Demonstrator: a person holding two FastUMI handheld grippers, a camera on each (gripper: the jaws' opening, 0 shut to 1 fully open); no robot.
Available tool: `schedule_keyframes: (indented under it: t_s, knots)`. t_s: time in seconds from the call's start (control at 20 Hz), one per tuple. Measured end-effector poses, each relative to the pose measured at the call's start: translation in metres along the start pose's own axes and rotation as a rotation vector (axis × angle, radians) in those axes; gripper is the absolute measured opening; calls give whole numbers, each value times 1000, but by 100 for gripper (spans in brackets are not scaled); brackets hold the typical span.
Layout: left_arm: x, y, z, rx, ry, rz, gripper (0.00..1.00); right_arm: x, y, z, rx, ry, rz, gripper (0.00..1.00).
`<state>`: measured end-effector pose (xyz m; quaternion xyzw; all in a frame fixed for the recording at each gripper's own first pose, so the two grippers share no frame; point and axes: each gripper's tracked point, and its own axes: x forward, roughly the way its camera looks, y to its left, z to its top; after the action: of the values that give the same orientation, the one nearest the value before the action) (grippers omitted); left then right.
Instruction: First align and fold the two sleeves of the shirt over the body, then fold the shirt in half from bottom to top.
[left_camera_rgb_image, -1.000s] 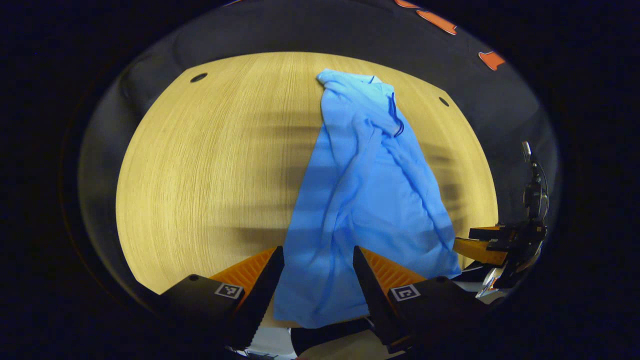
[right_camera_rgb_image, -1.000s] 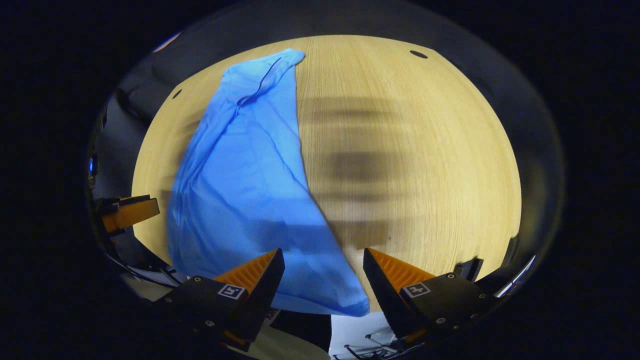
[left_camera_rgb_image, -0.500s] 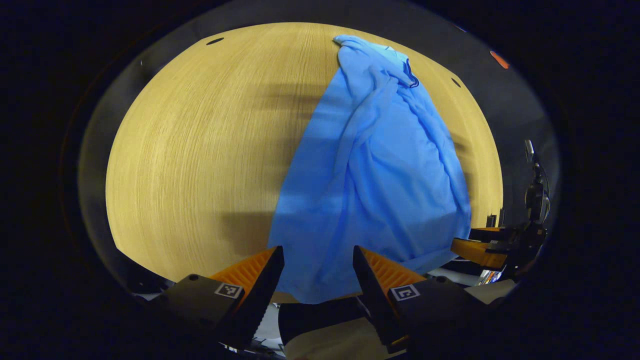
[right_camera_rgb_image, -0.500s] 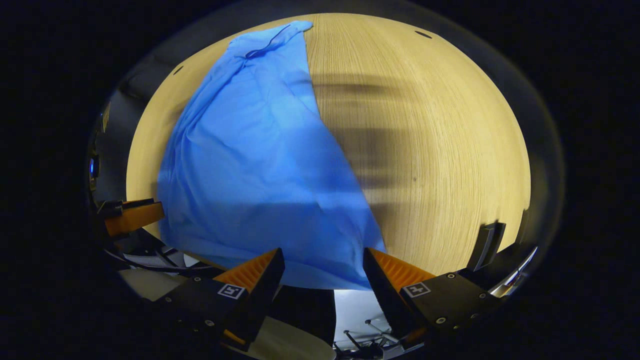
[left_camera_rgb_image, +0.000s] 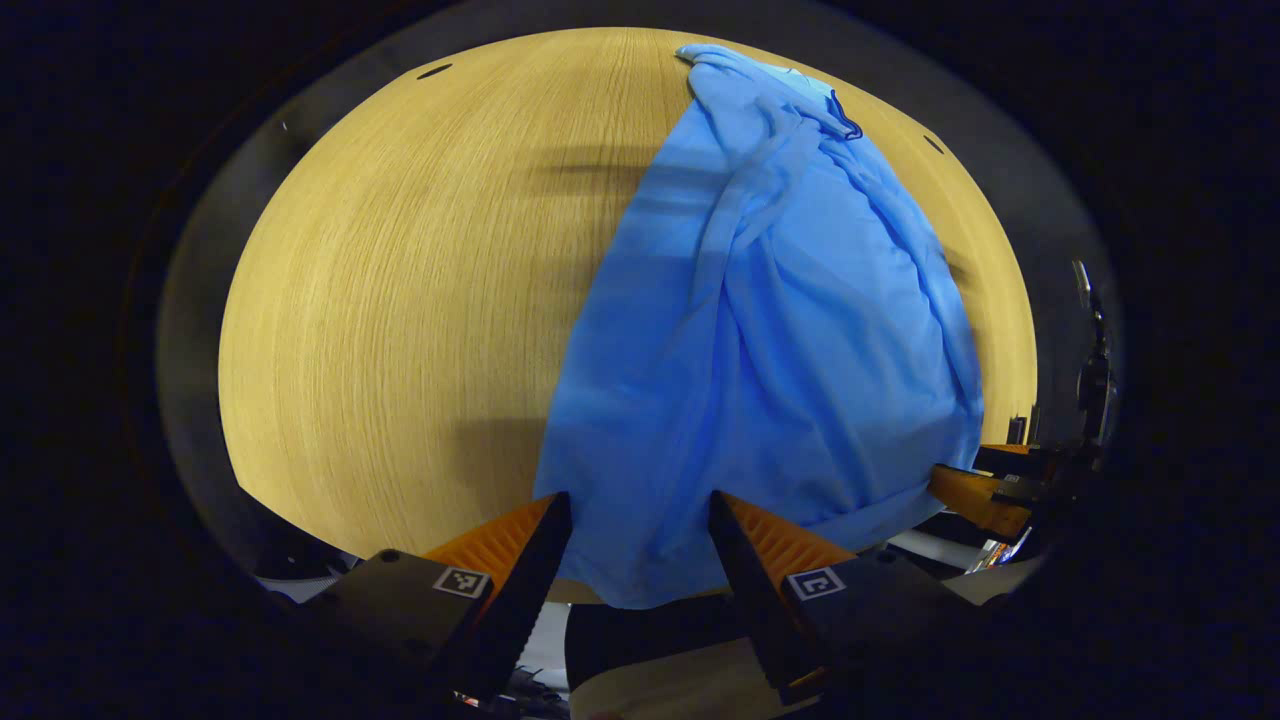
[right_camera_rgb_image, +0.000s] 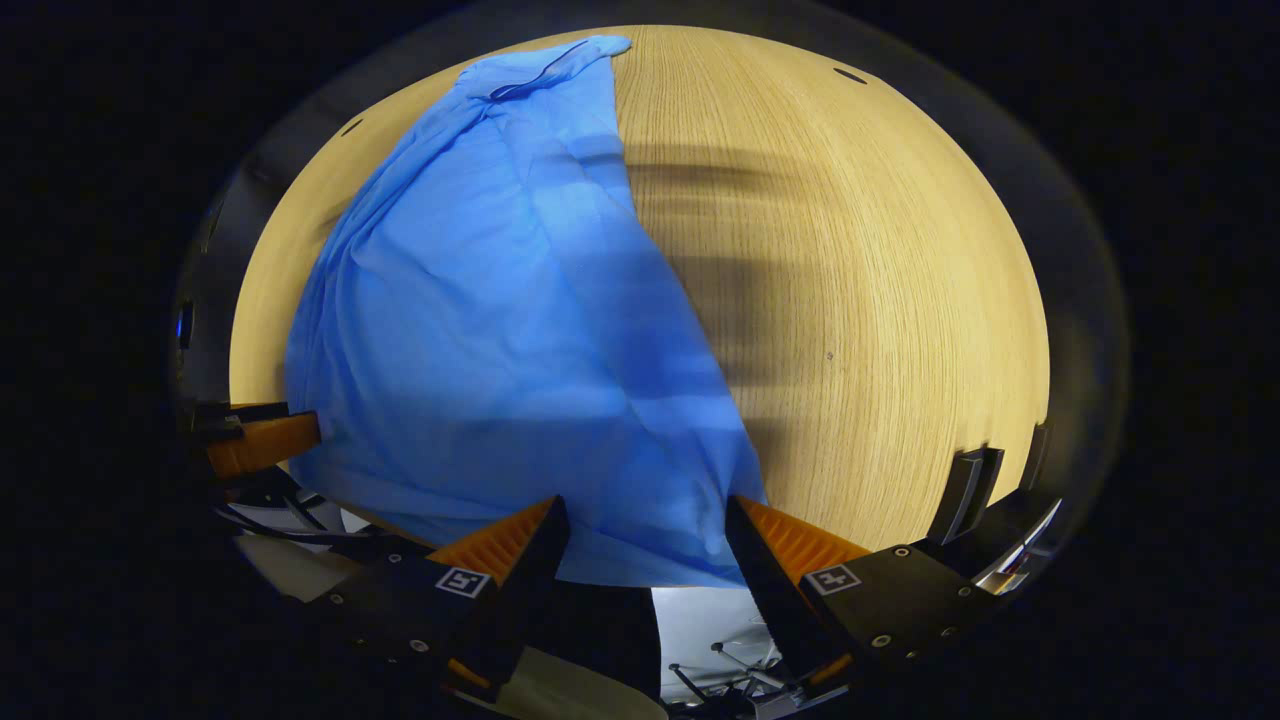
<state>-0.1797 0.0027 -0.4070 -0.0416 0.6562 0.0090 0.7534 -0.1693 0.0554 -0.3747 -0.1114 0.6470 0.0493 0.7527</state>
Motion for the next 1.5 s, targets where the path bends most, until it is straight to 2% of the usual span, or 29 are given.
schedule_keyframes:
  t_s: [0.2, 0.6, 0.65, 0.7, 0.85, 0.9, 0.95, 1.0, 1.05, 1.1, 1.15, 1.2, 1.25, 1.3, 1.4, 1.5]
  knots:
    - [3, 2, 1, 47, 6, 67, 92, 1, 0, 1, -5, -11, -2, 98]
    - [4, 2, 0, -18, -8, 79, 98, 0, 1, 1, -4, -27, -6, 98]
    - [4, 1, 0, -17, -10, 78, 95, 0, 1, 1, -3, -24, -5, 98]
    - [4, 2, 0, -17, -11, 79, 96, 1, 0, 0, 3, -24, -5, 98]
    - [3, 0, -1, -15, -14, 71, 93, 0, 0, -1, 25, -16, -1, 90]
    - [4, -1, -1, -14, -17, 68, 89, 0, 1, 0, 26, -15, 2, 80]
    - [4, -1, 0, -11, -19, 66, 75, 0, 2, -1, 23, -15, 6, 74]
    - [6, -1, -1, -13, -21, 63, 69, 0, 3, 0, 21, -16, 10, 64]
    - [7, -2, 0, -17, -22, 52, 51, 0, 4, -1, 21, -16, 15, 57]
    - [8, -5, 0, -29, -25, 32, 45, 0, 6, -2, 21, -17, 22, 47]
    - [10, -6, 1, -41, -29, 17, 20, 1, 9, -2, 26, -19, 36, 42]
    - [8, -6, -1, -56, -32, 3, 11, 0, 12, -3, 36, -19, 55, 30]
    - [6, -5, 0, -70, -34, -7, 8, 0, 15, -3, 49, -18, 75, 24]
    - [8, -7, 0, -87, -44, -24, 6, -1, 14, -2, 62, -20, 84, 10]
    - [8, -8, -1, -103, -47, -44, 4, -1, 15, -2, 65, -18, 91, 2]
    - [8, -9, 0, -95, -42, -42, 4, -1, 17, -1, 39, -11, 84, 1]
